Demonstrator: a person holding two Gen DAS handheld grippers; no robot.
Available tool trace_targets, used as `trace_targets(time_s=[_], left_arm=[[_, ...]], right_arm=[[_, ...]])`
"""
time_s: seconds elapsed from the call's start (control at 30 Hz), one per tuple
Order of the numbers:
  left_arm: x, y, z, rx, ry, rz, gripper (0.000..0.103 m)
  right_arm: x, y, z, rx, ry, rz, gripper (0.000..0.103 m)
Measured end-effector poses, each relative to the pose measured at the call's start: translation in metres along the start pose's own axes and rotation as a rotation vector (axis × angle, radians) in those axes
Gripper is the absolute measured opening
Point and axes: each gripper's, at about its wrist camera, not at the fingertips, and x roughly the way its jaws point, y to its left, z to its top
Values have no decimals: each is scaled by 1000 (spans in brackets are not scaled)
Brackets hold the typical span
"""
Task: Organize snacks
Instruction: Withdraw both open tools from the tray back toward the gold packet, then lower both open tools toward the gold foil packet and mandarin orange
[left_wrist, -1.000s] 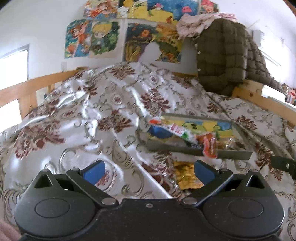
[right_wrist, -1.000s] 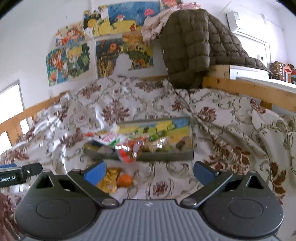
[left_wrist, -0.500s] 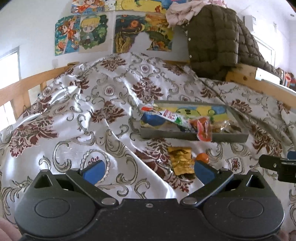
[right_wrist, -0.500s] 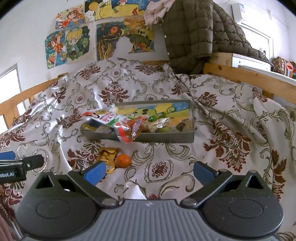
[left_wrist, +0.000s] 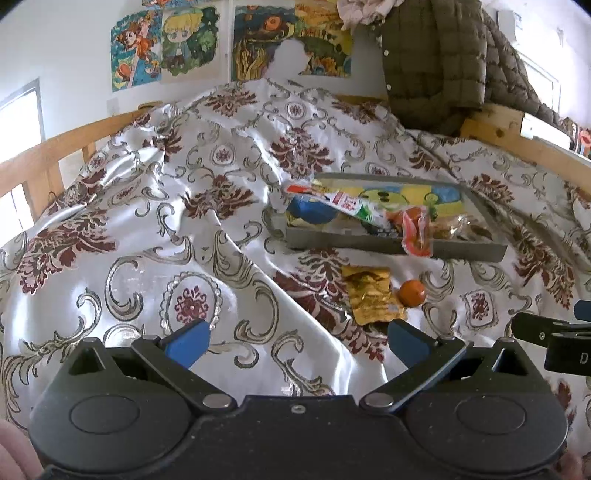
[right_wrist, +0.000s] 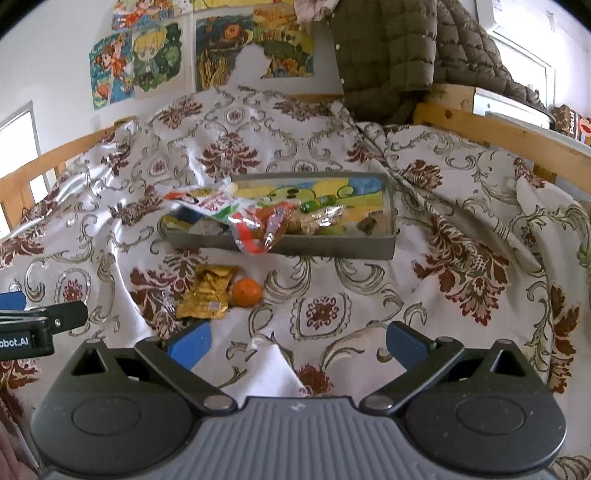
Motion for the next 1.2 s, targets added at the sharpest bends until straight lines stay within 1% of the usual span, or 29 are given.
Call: trace_targets(time_s=[0.33, 0.73, 1.07, 1.2], left_arm=[[14, -2, -1, 3, 75, 17, 102], [28, -2, -1, -17, 130, 19, 102], [35, 6, 0, -76, 137, 22, 102], [36, 10, 1, -108, 123, 16, 102]], right_arm=[[8, 5, -2, -27, 40, 13, 103], [17, 7, -2, -25, 65, 29, 103], [26, 13, 1, -33, 74, 40, 103], [30, 13, 3, -25, 80, 41, 103]])
